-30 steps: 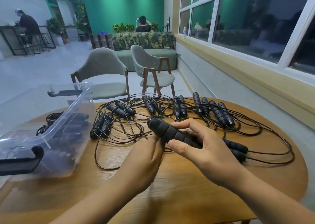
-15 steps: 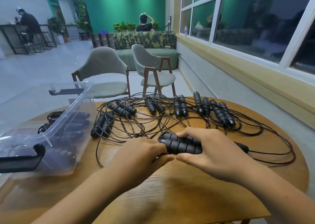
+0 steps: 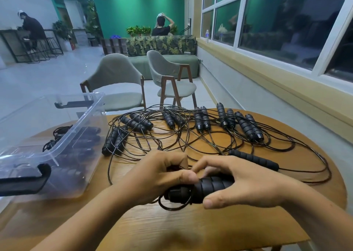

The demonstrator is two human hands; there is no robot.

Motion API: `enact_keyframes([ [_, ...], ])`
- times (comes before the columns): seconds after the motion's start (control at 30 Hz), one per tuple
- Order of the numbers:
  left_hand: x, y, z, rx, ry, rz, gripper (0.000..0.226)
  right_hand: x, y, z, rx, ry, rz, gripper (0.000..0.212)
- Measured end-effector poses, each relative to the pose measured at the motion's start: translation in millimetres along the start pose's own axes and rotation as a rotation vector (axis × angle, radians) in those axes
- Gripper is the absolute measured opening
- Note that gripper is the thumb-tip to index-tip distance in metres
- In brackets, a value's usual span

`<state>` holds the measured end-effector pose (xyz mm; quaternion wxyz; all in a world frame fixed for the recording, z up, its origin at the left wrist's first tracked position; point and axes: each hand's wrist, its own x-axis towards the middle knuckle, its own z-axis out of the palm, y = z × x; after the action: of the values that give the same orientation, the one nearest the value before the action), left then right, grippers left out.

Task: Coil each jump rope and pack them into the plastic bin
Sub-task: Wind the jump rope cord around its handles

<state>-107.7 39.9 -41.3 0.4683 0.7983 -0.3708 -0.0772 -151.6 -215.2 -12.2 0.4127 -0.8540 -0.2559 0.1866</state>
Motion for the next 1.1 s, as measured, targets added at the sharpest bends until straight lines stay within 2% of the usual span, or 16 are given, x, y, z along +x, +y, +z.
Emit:
enact_keyframes([
  [0.1, 0.5, -2.4, -4.7, -0.003, -0.002, -0.012, 0.029, -2.7, -3.6, 7.7, -0.037, 0.066, -0.003, 0.075],
  [0.23, 1.3, -0.9, -10.5, -0.104, 0.038, -0.069, 0.029, -6.7, -9.7, 12.7, -0.127, 0.075, -0.057, 0.073],
  [0.33, 1.1, -1.3, -11.3, -0.207, -0.053, -0.084, 0.027, -9.2, -14.9, 12.9, -0.112, -0.006, -0.098, 0.069],
  [0.43, 0.4, -1.5, -10.0, -0.269, -0.085, -0.084, 0.035, -7.9, -12.5, 12.7, -0.037, -0.028, -0.112, 0.065],
  [0.57, 2.4, -3.4, -7.7, -0.274, -0.016, -0.077, 0.061, -6.1, -6.5, 11.6, 0.033, 0.003, -0.103, 0.057],
  [0.6, 2.9, -3.4, -7.2, -0.274, 0.0, -0.065, 0.062, -5.6, -5.3, 11.7, 0.048, 0.007, -0.107, 0.056],
  [0.7, 5.5, -2.1, -5.3, -0.192, 0.036, -0.061, 0.044, -3.8, -2.2, 10.9, 0.093, 0.014, -0.114, 0.054],
  [0.8, 5.4, -2.8, -5.6, -0.045, 0.074, -0.086, 0.055, -4.4, -1.3, 9.5, 0.11, 0.031, -0.117, 0.048],
  [0.87, 2.6, -3.5, -7.9, 0.007, 0.138, -0.092, 0.054, -5.4, -1.9, 7.0, 0.138, 0.074, -0.129, 0.044],
  [0.97, 0.9, -1.1, -8.6, -0.13, 0.2, -0.052, 0.044, -6.0, 0.1, 2.1, 0.257, 0.16, -0.145, 0.045],
  [1.1, 3.1, 2.8, -5.4, -0.239, 0.257, -0.059, 0.057, -2.2, 0.7, 1.8, 0.323, 0.252, -0.132, 0.045],
])
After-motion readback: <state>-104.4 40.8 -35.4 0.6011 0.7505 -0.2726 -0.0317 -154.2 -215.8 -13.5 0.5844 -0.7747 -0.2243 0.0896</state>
